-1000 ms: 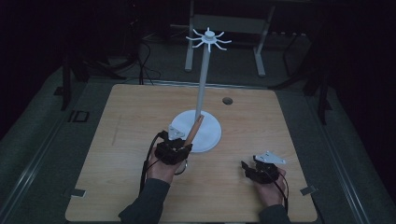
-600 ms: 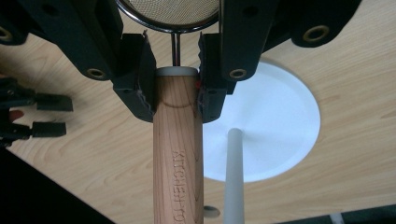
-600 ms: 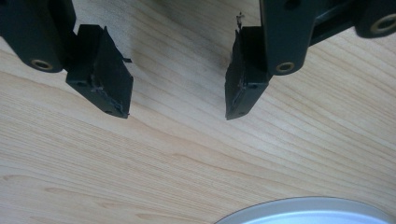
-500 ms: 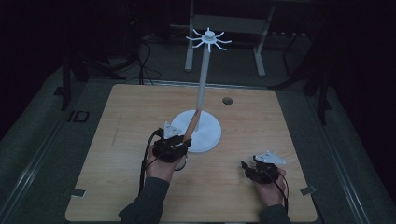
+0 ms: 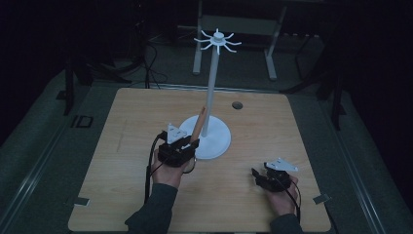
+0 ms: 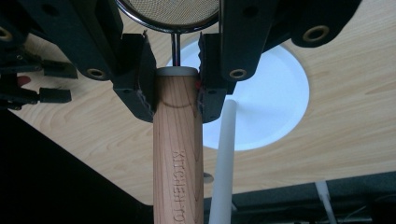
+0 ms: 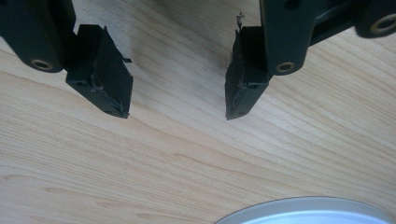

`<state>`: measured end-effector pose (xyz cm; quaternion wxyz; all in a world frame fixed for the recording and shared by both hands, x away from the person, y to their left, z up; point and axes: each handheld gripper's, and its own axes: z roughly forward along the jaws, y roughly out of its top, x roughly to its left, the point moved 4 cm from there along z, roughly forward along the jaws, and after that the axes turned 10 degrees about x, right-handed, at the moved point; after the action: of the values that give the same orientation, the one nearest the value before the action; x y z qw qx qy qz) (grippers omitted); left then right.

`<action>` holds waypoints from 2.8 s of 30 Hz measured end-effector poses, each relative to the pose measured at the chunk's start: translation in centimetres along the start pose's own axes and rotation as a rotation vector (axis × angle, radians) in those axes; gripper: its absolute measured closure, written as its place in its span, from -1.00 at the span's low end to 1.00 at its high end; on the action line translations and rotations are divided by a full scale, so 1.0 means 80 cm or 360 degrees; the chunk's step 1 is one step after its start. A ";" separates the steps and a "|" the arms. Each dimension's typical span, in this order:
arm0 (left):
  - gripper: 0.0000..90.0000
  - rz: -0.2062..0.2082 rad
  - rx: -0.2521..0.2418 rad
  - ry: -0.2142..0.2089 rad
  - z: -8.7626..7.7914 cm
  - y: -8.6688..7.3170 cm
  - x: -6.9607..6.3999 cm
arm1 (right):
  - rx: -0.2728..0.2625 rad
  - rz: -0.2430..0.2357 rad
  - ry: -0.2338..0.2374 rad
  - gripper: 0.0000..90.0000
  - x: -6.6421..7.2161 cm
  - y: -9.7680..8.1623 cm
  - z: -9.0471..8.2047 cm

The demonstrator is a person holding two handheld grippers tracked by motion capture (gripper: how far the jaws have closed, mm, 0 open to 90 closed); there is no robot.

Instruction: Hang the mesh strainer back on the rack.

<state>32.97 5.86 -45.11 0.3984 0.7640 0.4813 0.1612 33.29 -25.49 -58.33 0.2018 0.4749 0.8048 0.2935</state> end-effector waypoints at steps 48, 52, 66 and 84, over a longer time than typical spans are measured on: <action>0.54 -0.0054 -0.0239 -0.0012 -0.034 0.054 -0.005 | -0.0003 0.0006 0.0002 -0.08 0.000 0.000 0.000; 0.54 -0.0055 -0.0260 -0.0004 -0.039 0.062 -0.003 | -0.0003 0.0007 0.0002 -0.08 0.000 0.000 0.000; 0.54 -0.0074 -0.0305 -0.0012 -0.045 0.076 -0.002 | -0.0003 0.0008 0.0002 -0.09 0.000 0.000 0.000; 0.54 -0.0105 -0.0354 -0.0038 -0.056 0.094 0.005 | -0.0005 0.0006 0.0003 -0.09 -0.001 0.001 0.000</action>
<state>34.87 6.59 -36.59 0.4916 0.7007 0.4804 0.1912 33.35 -25.51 -58.30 0.2013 0.4758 0.8035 0.2956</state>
